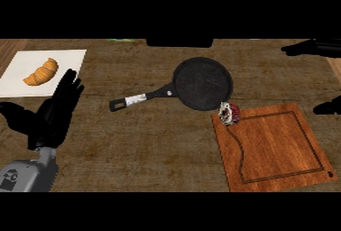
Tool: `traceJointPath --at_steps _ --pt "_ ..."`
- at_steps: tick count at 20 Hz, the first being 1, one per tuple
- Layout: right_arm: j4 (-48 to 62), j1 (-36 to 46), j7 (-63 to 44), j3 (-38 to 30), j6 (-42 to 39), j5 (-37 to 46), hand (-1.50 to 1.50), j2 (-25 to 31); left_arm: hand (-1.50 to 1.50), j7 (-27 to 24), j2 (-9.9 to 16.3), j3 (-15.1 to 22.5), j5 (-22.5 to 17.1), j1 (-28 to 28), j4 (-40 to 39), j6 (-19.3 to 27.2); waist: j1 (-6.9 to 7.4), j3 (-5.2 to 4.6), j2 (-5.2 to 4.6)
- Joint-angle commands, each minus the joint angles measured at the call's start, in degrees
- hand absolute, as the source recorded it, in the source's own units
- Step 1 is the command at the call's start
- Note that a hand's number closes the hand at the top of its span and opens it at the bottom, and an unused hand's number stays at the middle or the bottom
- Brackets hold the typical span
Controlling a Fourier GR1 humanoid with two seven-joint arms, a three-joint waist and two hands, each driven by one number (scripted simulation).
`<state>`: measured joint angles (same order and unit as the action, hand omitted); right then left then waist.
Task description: Pick the cupcake from the cutting board and place it in the pan
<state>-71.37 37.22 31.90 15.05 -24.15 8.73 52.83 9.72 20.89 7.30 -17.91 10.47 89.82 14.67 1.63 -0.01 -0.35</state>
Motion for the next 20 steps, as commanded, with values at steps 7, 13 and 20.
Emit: traceJointPath --at_steps 7,13,20 --pt "-4.4 8.8 -9.2 13.6 -0.8 20.2 -1.50 -6.3 0.00 -0.5 -0.6 -1.5 0.6 -0.4 -1.2 -0.7 -0.55 -0.05 0.22" --pt "-0.7 14.6 -12.6 20.2 -11.8 27.3 -1.50 -7.0 0.00 -0.6 -0.4 -2.2 0.2 -0.9 -0.9 -2.2 -0.36 -0.09 0.18" --pt "-5.3 12.3 -12.8 24.3 -18.2 34.6 -1.50 -6.6 0.00 -1.0 -2.6 -0.9 2.0 -4.0 1.1 -1.7 -1.28 -0.01 0.42"
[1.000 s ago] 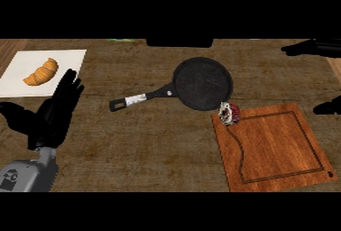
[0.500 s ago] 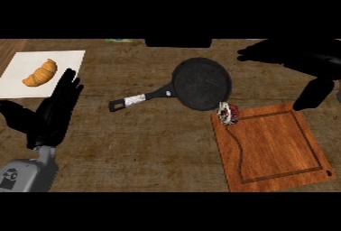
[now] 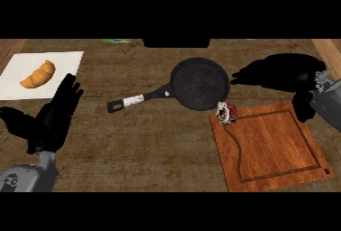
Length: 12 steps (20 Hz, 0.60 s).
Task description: Pick the cupcake from the cutting board and place it in the pan
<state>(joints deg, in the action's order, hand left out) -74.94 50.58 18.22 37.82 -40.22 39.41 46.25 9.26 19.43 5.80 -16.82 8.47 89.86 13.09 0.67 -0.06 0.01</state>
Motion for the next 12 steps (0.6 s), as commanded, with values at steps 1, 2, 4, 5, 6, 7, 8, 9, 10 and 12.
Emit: traceJointPath --at_steps 1,2,4,5,6,7,8,9,10,12 --pt "-1.2 0.3 0.8 -0.3 -3.5 4.7 -1.50 -1.4 0.00 0.6 -0.1 -2.1 0.4 2.3 -2.0 -0.6 -0.47 0.04 -0.02" --pt "-3.7 -2.3 -1.7 0.0 -3.2 5.5 -1.50 -2.4 0.00 -0.8 0.5 -1.9 0.7 -1.1 0.1 -1.7 -0.48 0.04 0.08" --pt "-6.4 -3.9 0.1 1.7 -1.2 8.7 -1.50 -0.1 0.00 1.2 0.1 -2.3 -0.2 0.2 -0.1 -1.9 -0.69 0.05 0.08" --pt "-8.1 -2.0 -0.7 1.0 -3.9 9.1 -1.50 0.3 0.00 -0.5 -0.7 -1.9 0.6 0.3 -1.7 -2.0 -0.77 0.03 0.10" --pt "-6.8 -4.0 -2.7 4.6 1.2 12.9 -1.50 -2.2 0.00 2.5 0.0 -2.6 0.1 3.0 -0.7 -1.0 -0.60 0.06 0.00" --pt "-8.3 -2.5 -2.9 2.3 -0.9 13.1 -1.50 -0.4 0.00 1.3 0.1 -3.1 0.3 2.5 -2.4 -1.8 -0.76 0.04 0.05" --pt "-12.8 -5.8 -2.2 2.1 -0.1 13.5 -1.50 2.6 0.00 1.2 -0.1 -3.3 0.3 -0.3 0.6 -1.1 -0.95 0.06 0.24" --pt "-11.1 -5.4 -4.1 2.1 0.4 15.4 -1.50 -1.0 0.00 1.7 -1.2 -2.2 1.7 2.6 -1.5 -0.7 -0.82 0.05 0.06" --pt "-16.5 -7.5 -4.3 0.4 -0.3 14.7 -1.50 2.4 0.00 0.1 -0.9 -2.8 1.6 0.3 -1.1 -1.3 -1.19 0.05 0.23" --pt "-15.4 -7.1 -6.9 -0.4 -3.4 16.4 -1.50 -2.6 0.00 4.0 -2.9 -0.1 3.8 -0.1 4.5 1.8 -0.60 0.06 0.16"
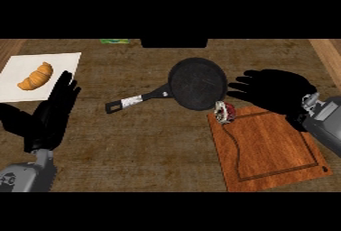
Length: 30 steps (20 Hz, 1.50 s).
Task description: Pick the cupcake from the cutting board and place it in the pan
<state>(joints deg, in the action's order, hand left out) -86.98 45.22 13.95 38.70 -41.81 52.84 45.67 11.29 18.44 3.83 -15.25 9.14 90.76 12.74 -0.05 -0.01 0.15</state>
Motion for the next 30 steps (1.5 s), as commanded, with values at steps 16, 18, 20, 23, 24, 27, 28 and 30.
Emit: traceJointPath --at_steps 16,18,20,23,24,27,28,30 --pt "1.0 -8.0 -5.0 -3.3 -1.4 18.8 -1.50 -14.6 0.00 0.6 -3.0 -3.3 3.5 1.1 -1.8 -2.7 0.28 0.00 -0.17" --pt "7.3 -8.5 -2.7 -4.2 2.7 19.7 -1.50 -15.0 0.00 0.4 -3.3 -2.4 3.6 -2.9 3.0 -3.1 0.71 0.02 -0.19" --pt "7.8 -7.6 0.0 -4.9 2.5 20.7 -1.50 -15.4 0.00 2.6 -0.8 -6.2 1.3 1.8 -0.4 -5.8 0.47 0.01 -0.22" --pt "9.3 -7.0 0.3 -4.4 0.6 23.8 -1.50 -17.8 0.00 2.5 -3.0 -5.2 2.9 1.5 0.3 -4.6 0.36 0.01 -0.15" --pt "12.9 -8.8 0.1 -4.1 5.8 25.2 -1.50 -17.7 0.00 3.6 -3.5 -4.3 4.0 2.6 -0.5 -3.7 0.36 0.02 -0.22" --pt "11.7 -9.7 1.9 -5.3 4.6 26.9 -1.50 -17.2 0.00 5.1 -4.0 -3.3 5.2 -1.2 5.2 -3.4 0.39 0.02 -0.10" --pt "16.3 -8.4 4.2 -6.1 8.1 27.2 -1.50 -17.7 0.00 1.5 -5.4 -3.3 6.7 -1.2 1.4 -2.7 0.46 0.01 -0.20" --pt "14.5 -7.1 6.3 -8.1 4.8 27.3 -1.50 -17.4 0.00 0.0 -4.6 -5.4 5.1 -1.0 -0.3 -5.5 0.35 0.00 -0.18"
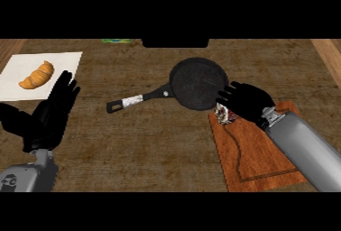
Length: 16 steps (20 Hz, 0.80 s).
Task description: Pick the cupcake from the cutting board and place it in the pan
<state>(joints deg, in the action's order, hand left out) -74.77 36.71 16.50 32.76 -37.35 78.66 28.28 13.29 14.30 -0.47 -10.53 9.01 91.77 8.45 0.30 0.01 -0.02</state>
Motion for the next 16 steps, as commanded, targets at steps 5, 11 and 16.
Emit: traceJointPath --at_steps 5,11,16 --pt "13.0 1.5 6.2 -4.5 9.7 2.9 -1.50 -2.8 0.00 -4.3 -3.4 0.7 2.3 -0.9 -3.0 -0.5 0.26 -0.01 -0.18" --pt "17.0 -0.1 4.9 -4.7 9.7 7.5 -1.50 -6.8 0.00 2.1 -2.1 -0.7 1.3 -0.5 1.9 -1.4 0.19 0.00 -0.04" --pt "19.1 0.9 12.7 -4.6 15.0 7.7 1.50 -6.1 0.00 -0.1 -3.2 0.0 3.6 0.4 -0.6 -0.9 0.08 0.00 -0.08"
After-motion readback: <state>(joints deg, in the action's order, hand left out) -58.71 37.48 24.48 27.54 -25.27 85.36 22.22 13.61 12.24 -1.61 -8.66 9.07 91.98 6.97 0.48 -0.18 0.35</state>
